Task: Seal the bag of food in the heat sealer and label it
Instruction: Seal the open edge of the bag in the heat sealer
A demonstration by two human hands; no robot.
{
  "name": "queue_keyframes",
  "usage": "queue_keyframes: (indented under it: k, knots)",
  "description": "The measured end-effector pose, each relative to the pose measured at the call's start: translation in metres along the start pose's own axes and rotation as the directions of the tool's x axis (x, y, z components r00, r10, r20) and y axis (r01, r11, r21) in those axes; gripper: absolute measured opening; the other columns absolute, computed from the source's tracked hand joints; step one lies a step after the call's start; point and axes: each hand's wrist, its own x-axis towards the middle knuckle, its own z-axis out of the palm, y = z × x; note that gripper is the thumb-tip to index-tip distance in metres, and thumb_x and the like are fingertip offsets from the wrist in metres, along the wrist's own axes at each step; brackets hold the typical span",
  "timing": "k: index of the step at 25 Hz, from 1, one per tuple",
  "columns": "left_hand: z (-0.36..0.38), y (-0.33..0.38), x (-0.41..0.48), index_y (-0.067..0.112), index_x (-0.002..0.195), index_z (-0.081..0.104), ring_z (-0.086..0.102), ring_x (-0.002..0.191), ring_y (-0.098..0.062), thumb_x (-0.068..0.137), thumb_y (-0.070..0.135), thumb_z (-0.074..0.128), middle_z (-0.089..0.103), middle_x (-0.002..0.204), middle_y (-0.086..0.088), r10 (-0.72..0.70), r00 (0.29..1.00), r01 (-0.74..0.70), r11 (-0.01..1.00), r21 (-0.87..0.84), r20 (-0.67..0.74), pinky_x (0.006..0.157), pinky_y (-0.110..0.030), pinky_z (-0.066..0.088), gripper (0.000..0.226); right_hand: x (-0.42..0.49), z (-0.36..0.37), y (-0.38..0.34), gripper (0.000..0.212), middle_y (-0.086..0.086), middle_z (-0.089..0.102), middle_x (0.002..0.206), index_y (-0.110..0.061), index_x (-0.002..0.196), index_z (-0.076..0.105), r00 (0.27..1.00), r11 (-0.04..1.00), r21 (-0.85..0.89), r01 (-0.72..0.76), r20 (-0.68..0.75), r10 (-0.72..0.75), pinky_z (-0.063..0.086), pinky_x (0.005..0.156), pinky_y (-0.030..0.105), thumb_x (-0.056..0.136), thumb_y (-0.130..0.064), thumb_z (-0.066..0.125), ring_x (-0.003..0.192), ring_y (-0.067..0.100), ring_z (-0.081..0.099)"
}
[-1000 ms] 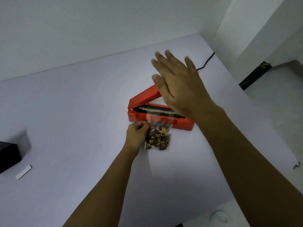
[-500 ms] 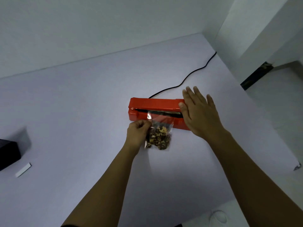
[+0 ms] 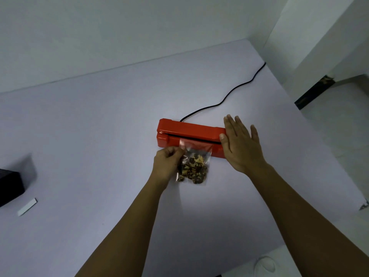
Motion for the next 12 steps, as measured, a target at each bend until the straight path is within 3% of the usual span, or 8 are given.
queue_keyframes:
  k: [12]
  knots:
    - [-0.0016,-0.0033,0.0013,0.001,0.082,0.069,0.063,0.064,-0.01,0.09,0.025,0.058,0.068,0.068,0.0,0.005,1.0,-0.005,1.0,-0.009,0.01,0.062,-0.024,0.048,0.027,-0.0007,0.007,0.0014,0.065,0.002,0.008,0.158,-0.015,0.148,0.006,0.999,1.0,0.006,0.004,-0.036,-0.004,-0.003,0.114,0.048,0.09,-0.044,0.008,0.145,0.018,0.0]
